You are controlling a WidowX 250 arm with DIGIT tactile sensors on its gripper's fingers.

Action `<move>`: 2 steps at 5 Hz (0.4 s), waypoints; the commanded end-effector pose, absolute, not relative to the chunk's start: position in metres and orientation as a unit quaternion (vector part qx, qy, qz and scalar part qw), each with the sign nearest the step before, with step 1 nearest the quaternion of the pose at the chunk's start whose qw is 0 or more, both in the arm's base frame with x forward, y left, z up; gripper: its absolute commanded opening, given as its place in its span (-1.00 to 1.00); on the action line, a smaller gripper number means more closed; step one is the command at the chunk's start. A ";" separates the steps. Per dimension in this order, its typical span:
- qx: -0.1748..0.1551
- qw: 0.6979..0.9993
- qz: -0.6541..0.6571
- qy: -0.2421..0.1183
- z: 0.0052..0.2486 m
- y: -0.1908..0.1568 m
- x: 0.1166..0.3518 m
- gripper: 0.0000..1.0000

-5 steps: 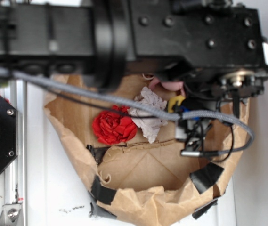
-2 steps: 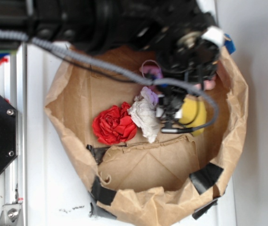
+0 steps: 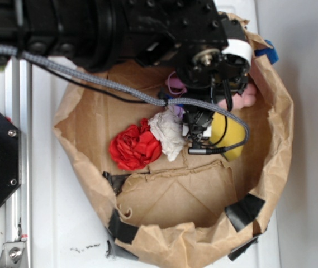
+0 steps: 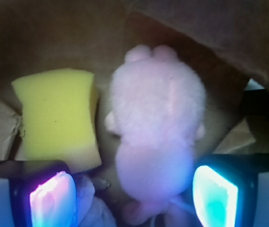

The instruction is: Grab the pink bunny.

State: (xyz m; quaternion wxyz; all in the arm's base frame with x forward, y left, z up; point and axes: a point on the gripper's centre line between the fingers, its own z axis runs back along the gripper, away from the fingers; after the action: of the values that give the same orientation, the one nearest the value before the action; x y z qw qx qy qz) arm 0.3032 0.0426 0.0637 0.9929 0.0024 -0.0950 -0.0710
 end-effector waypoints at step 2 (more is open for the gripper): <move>0.033 0.988 -0.055 -0.139 0.075 0.053 0.318 1.00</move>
State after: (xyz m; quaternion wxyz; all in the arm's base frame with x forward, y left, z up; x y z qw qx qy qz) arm 0.3120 0.0522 0.0660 0.9908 0.0285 -0.1206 -0.0547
